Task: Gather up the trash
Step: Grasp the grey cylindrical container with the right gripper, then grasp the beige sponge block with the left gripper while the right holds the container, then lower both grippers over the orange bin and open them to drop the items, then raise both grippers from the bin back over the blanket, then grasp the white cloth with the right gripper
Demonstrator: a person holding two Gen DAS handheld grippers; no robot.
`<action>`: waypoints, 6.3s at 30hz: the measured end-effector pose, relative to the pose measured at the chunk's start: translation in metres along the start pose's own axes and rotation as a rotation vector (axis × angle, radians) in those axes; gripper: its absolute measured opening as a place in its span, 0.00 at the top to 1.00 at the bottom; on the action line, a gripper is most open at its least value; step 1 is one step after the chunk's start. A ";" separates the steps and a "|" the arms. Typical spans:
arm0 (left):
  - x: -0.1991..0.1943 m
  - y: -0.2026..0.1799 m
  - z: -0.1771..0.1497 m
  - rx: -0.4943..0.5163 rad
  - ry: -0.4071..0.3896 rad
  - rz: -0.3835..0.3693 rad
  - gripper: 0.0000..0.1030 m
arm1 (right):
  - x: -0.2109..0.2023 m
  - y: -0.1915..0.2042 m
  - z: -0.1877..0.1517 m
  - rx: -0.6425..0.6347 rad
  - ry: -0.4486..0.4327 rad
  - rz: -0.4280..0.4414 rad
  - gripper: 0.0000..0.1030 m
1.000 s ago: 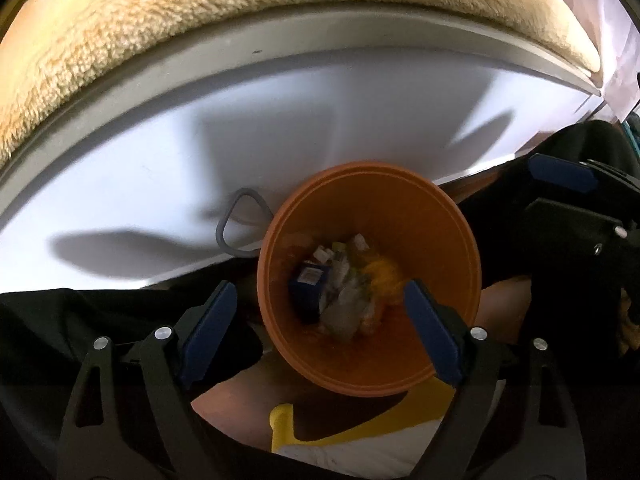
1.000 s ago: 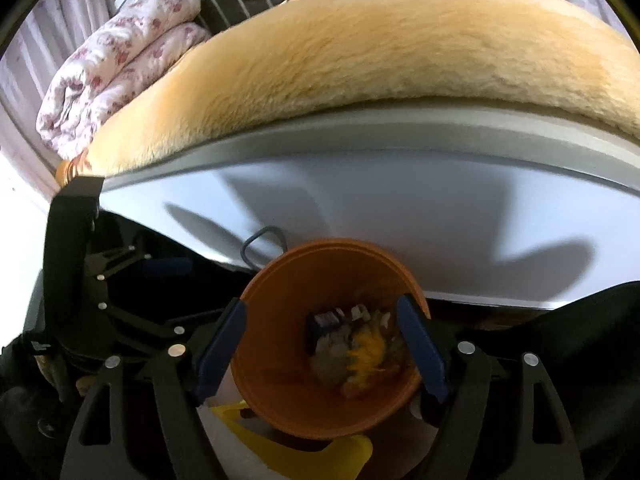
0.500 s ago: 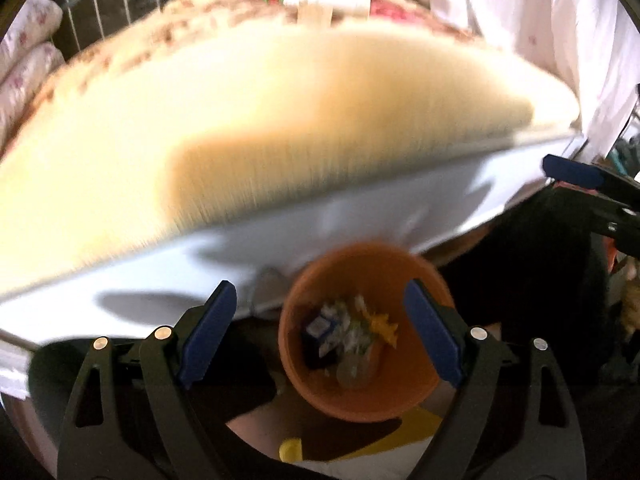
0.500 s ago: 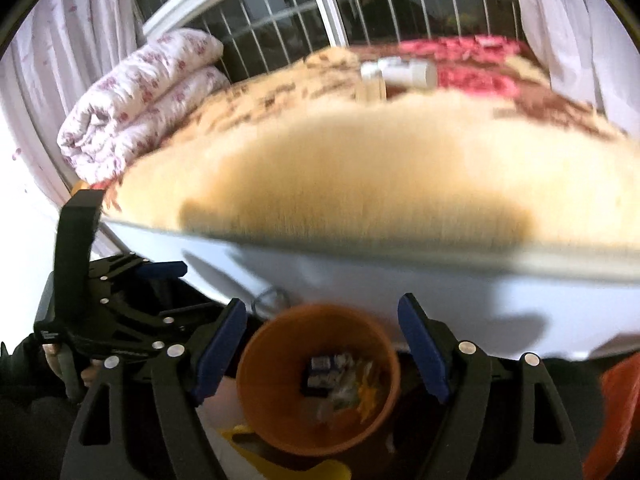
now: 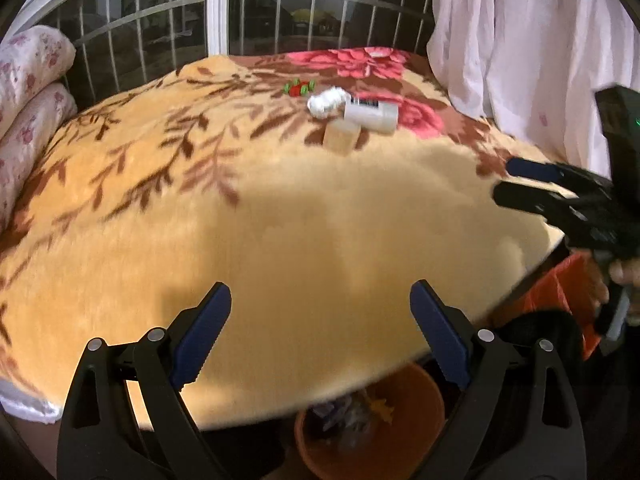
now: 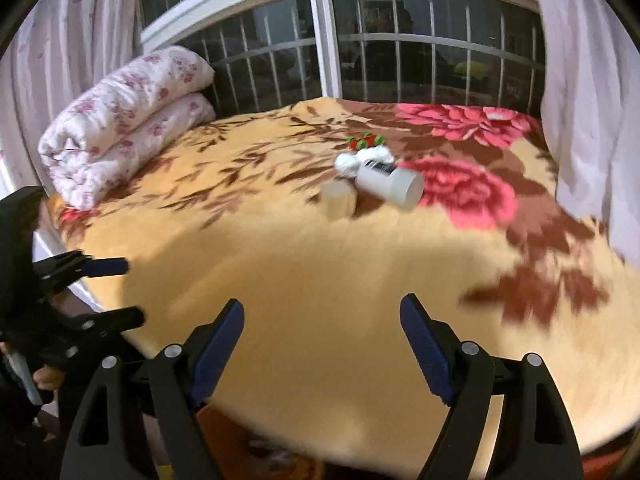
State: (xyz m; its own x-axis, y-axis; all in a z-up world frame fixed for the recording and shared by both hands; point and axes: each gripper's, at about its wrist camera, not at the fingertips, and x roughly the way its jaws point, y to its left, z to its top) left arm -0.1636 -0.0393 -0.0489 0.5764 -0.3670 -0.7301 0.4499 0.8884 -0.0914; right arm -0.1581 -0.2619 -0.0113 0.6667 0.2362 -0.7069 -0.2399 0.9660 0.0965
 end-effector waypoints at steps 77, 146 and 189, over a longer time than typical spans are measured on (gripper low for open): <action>0.214 -0.058 0.148 0.223 0.153 0.092 0.59 | -0.015 -0.079 -0.054 0.399 -0.194 0.198 0.52; 0.064 -0.038 -0.169 0.068 0.386 -0.033 0.62 | 0.029 0.084 -0.201 0.258 0.354 0.265 0.51; 0.039 0.052 0.011 -0.127 -0.105 0.065 0.16 | 0.227 -0.069 0.166 0.616 0.247 -0.009 0.33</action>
State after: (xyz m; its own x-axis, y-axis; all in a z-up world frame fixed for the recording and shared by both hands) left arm -0.1105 -0.0108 -0.0747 0.6727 -0.3288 -0.6628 0.3236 0.9364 -0.1361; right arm 0.1273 -0.2575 -0.0619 0.4681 0.2671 -0.8423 0.2613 0.8688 0.4207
